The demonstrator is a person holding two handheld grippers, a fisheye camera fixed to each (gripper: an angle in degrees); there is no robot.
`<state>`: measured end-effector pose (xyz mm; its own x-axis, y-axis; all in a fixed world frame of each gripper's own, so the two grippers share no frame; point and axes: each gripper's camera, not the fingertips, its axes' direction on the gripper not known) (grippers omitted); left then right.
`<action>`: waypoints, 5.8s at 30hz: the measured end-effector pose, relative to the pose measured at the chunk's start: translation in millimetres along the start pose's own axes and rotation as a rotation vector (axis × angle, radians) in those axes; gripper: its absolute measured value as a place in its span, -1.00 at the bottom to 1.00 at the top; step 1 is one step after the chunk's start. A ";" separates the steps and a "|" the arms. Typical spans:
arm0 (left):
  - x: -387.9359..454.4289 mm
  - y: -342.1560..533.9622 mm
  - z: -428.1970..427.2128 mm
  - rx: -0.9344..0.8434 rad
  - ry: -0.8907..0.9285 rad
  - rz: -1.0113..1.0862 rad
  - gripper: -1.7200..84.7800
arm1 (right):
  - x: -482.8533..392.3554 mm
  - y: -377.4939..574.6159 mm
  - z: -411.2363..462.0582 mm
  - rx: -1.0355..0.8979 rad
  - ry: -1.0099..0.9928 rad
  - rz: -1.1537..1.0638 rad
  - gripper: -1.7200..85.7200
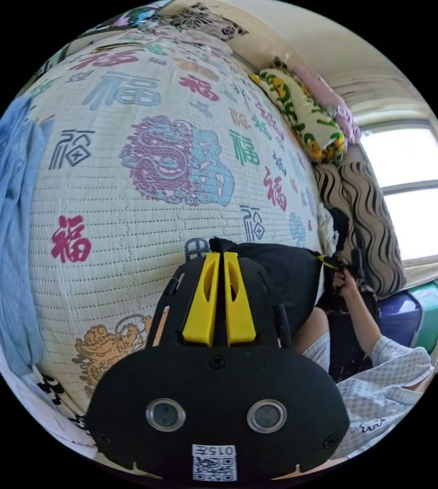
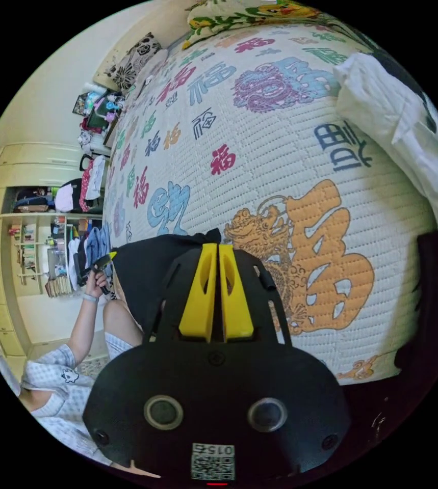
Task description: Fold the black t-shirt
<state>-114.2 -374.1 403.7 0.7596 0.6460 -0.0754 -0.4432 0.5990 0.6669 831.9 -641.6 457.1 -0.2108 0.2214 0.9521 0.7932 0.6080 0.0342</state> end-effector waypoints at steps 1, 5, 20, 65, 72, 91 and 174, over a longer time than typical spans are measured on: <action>-14.6 6.3 -4.8 0.023 0.059 -0.016 -0.91 | 11.0 2.3 -2.4 0.016 -0.070 0.018 -0.96; -35.5 18.9 -2.2 0.018 0.026 0.000 -0.72 | 15.5 8.6 11.1 -0.028 -0.020 -0.044 -0.83; -2.5 -9.7 -8.0 -0.044 0.048 0.230 -0.94 | -15.9 -8.7 11.9 -0.054 -0.022 -0.158 -0.98; 98.3 161.4 17.8 -0.143 -0.067 0.108 -0.92 | -236.6 93.4 227.3 -0.164 0.274 -0.457 -0.86; 118.8 188.6 -31.5 -0.052 -0.055 0.107 -0.85 | -263.9 84.8 220.7 -0.051 0.288 -0.340 -0.84; 96.9 294.9 -158.7 0.321 -0.212 -0.158 -0.73 | -427.6 -41.1 273.9 -0.085 0.164 -0.480 -0.76; 687.9 180.9 129.2 0.085 0.072 0.832 -0.81 | 38.1 -193.4 -10.1 0.183 -0.253 -0.148 -0.72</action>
<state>389.6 117.5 568.3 0.1671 0.8919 0.4203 -0.8059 -0.1220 0.5794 676.3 -758.5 489.9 -0.4688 0.2892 0.8346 0.6329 0.7691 0.0890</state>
